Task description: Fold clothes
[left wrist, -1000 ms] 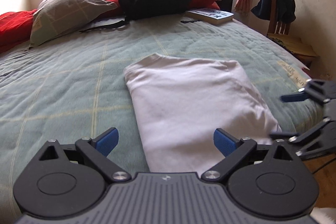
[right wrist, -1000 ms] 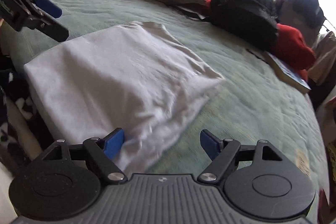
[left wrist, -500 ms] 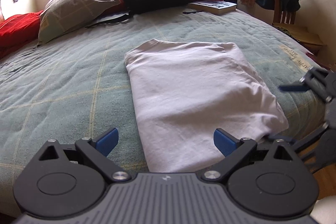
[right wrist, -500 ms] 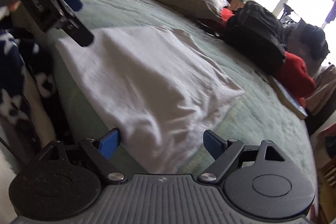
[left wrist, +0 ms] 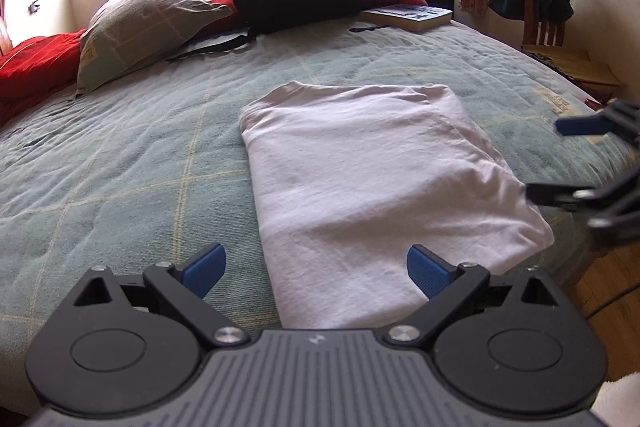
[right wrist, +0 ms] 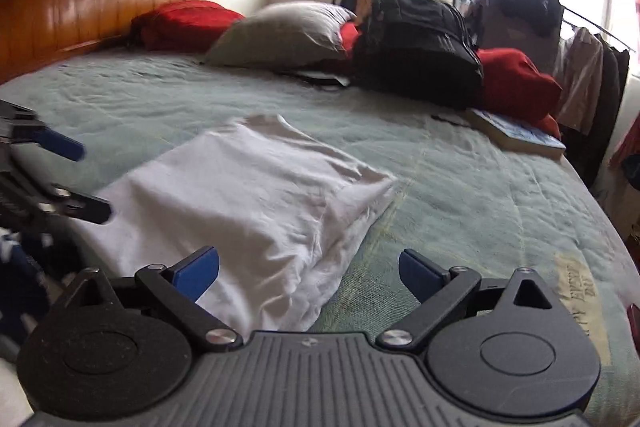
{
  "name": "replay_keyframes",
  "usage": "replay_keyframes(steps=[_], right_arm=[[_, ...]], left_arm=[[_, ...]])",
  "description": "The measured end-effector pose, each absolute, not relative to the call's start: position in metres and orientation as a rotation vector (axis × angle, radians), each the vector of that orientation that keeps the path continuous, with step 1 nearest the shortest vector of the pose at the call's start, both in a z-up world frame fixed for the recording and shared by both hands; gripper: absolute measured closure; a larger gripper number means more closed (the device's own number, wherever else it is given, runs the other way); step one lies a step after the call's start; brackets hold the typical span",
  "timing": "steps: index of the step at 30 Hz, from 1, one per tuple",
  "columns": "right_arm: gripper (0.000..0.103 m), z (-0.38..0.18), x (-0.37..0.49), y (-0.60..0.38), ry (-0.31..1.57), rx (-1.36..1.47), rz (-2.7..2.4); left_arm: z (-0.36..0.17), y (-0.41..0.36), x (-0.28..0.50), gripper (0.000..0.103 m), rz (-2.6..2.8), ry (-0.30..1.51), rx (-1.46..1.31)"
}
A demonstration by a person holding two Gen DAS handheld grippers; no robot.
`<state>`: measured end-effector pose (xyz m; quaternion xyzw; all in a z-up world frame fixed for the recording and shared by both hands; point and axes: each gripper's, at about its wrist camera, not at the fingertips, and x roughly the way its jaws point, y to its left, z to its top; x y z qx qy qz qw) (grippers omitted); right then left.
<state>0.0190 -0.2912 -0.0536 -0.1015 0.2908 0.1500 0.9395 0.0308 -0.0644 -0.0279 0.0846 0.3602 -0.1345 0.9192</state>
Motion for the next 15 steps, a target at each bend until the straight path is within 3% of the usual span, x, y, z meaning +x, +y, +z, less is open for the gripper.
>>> replay_keyframes(steps=[5, 15], right_arm=[[0.004, -0.076, 0.022, -0.315, 0.682, -0.24, 0.117], [0.004, -0.043, 0.017, -0.301, 0.584, -0.034, 0.384]], left_arm=[[-0.03, -0.057, 0.032, 0.006, -0.278, 0.744, 0.149], [-0.03, -0.06, 0.036, 0.006, -0.306, 0.736, 0.134]])
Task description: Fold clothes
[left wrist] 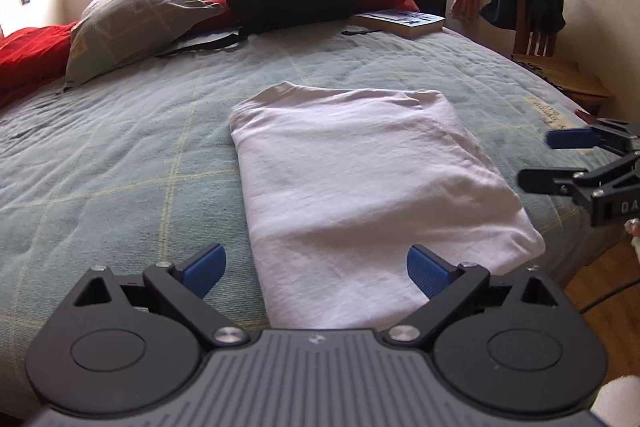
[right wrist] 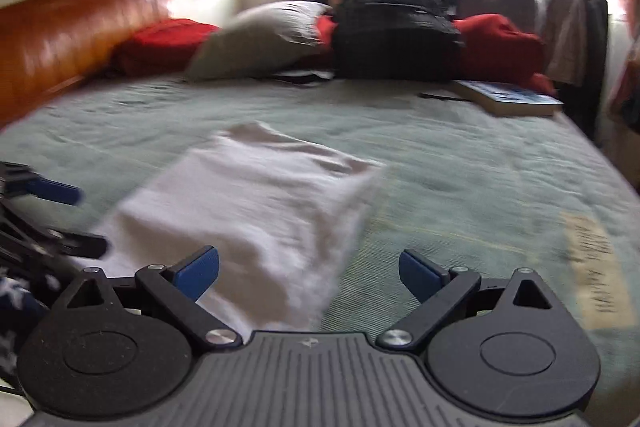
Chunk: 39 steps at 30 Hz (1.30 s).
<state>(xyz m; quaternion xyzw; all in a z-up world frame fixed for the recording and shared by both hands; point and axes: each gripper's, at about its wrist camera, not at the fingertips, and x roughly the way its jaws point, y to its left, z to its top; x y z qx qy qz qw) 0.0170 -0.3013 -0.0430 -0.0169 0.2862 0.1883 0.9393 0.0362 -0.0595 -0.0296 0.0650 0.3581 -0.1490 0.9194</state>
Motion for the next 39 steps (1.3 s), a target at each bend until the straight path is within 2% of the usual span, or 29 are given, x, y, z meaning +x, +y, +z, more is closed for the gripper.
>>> replay_keyframes(steps=[6, 12, 17, 21, 25, 39], right_arm=[[0.004, -0.049, 0.047, -0.27, 0.612, 0.03, 0.57], [0.002, -0.073, 0.067, -0.282, 0.737, 0.153, 0.524], [0.0, -0.074, 0.067, -0.286, 0.743, 0.209, 0.506], [0.0, -0.073, 0.067, -0.284, 0.743, 0.212, 0.495], [0.0, -0.072, 0.066, -0.285, 0.74, 0.212, 0.5], [0.0, -0.072, 0.066, -0.287, 0.74, 0.221, 0.506]], left_arm=[[-0.023, -0.042, 0.039, 0.006, -0.266, 0.727, 0.073], [-0.016, -0.035, 0.049, 0.005, -0.35, 0.726, -0.03], [-0.008, -0.048, 0.074, 0.005, -0.514, 0.715, -0.104], [-0.02, -0.059, 0.097, 0.004, -0.6, 0.754, -0.168], [-0.047, -0.054, 0.119, 0.005, -0.588, 0.891, -0.287], [-0.052, -0.04, 0.117, 0.004, -0.588, 0.913, -0.369]])
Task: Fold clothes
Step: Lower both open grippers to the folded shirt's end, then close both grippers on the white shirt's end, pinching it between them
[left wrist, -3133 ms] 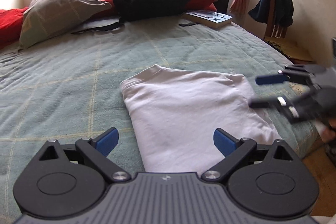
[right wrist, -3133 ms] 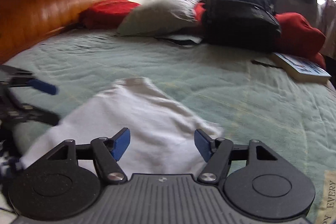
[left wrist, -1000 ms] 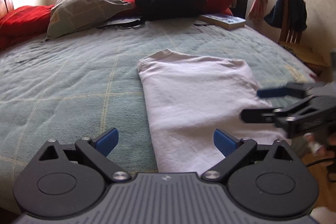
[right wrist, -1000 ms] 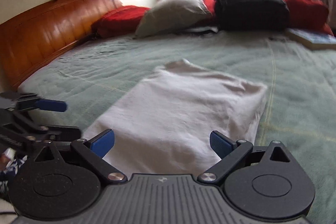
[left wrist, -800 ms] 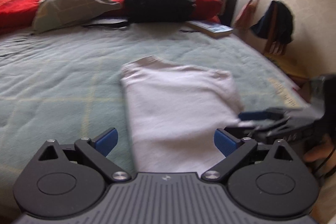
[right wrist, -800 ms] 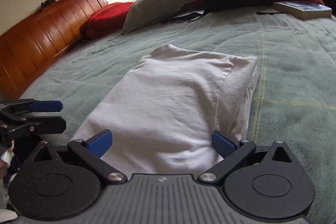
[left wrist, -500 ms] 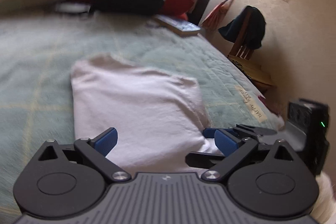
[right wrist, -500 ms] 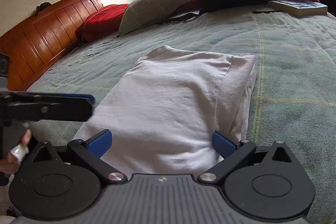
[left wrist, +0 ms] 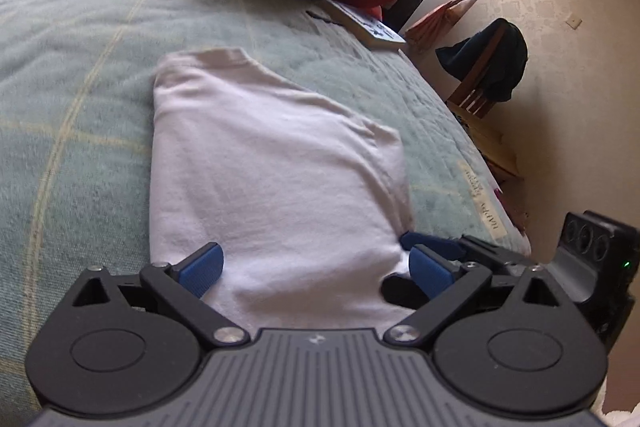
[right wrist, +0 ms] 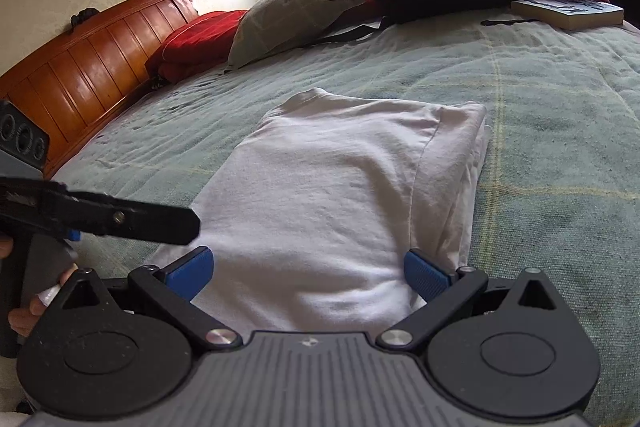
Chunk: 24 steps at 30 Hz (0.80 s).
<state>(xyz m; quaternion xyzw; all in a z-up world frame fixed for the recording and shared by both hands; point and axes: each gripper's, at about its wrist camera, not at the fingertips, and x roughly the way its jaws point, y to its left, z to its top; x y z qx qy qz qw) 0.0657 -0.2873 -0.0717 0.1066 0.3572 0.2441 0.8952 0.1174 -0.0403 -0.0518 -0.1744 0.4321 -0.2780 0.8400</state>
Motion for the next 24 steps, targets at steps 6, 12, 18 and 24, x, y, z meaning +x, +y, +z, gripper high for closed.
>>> replay_keyframes(steps=[6, 12, 18, 24], right_arm=[[0.0, -0.065, 0.065, -0.293, 0.755, 0.253, 0.503], [0.0, -0.054, 0.062, -0.31, 0.771, 0.355, 0.513], [0.0, -0.051, 0.066, -0.349, 0.785, 0.529, 0.49], [0.0, -0.073, 0.084, -0.385, 0.851, 0.758, 0.464]], left_arm=[[-0.035, -0.024, 0.117, 0.004, -0.568, 0.879, -0.409], [-0.027, -0.003, 0.116, 0.004, -0.525, 0.849, -0.446], [-0.037, 0.014, 0.123, 0.004, -0.504, 0.87, -0.519], [-0.058, 0.026, 0.139, 0.004, -0.481, 0.951, -0.594]])
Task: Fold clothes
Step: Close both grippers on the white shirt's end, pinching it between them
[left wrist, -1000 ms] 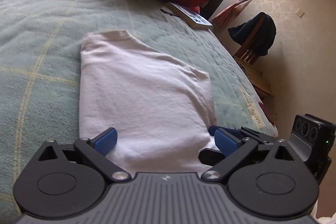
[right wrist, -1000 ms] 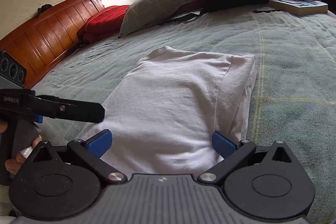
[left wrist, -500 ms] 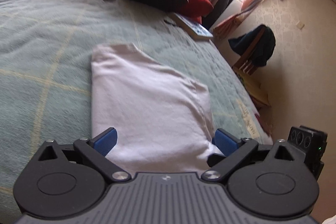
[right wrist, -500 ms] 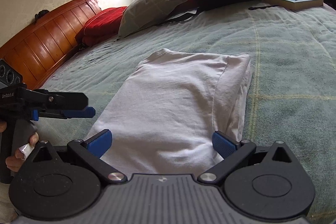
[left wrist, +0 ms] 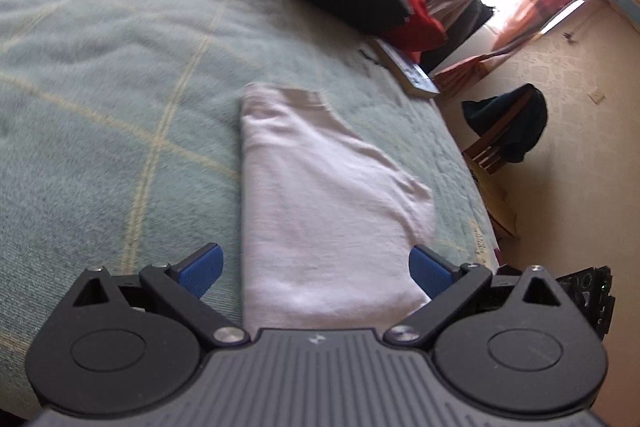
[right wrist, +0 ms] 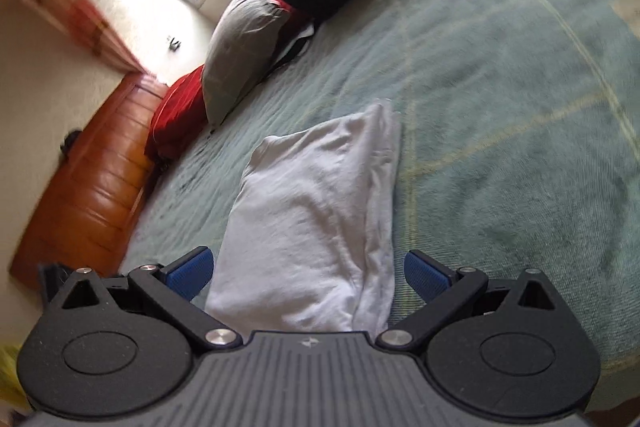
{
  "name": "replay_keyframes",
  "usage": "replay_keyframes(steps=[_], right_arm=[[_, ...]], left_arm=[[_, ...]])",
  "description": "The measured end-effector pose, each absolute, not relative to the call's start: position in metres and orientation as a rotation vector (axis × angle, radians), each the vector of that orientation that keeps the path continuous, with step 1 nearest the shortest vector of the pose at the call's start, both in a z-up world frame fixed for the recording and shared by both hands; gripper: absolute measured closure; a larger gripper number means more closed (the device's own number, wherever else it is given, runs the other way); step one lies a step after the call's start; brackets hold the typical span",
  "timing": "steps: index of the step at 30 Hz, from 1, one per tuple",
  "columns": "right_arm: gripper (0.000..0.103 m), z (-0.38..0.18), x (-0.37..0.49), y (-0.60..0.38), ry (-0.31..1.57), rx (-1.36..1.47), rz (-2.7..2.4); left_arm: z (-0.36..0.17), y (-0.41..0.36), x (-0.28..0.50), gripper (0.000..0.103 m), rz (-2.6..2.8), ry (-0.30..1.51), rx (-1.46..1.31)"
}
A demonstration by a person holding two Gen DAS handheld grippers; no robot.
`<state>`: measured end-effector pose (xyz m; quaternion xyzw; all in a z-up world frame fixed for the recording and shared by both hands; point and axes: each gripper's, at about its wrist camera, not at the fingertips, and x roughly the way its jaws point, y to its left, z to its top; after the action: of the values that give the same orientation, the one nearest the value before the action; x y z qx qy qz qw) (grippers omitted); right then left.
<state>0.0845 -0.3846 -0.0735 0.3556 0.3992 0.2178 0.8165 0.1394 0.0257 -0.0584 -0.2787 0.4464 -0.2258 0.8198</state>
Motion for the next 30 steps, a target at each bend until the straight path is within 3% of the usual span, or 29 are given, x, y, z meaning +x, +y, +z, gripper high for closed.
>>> replay_keyframes(steps=[6, 21, 30], right_arm=[[0.0, -0.098, 0.11, -0.383, 0.966, 0.869, 0.476], [0.0, -0.102, 0.184, -0.363, 0.958, 0.939, 0.513], [0.0, -0.106, 0.168, -0.367, 0.998, 0.93, 0.576]], left_arm=[[-0.083, 0.032, 0.165, 0.004, -0.547, 1.046, -0.738], [-0.1, 0.023, 0.236, 0.004, -0.657, 1.081, -0.88], [-0.094, 0.015, 0.212, 0.003, -0.72, 1.139, -0.815]])
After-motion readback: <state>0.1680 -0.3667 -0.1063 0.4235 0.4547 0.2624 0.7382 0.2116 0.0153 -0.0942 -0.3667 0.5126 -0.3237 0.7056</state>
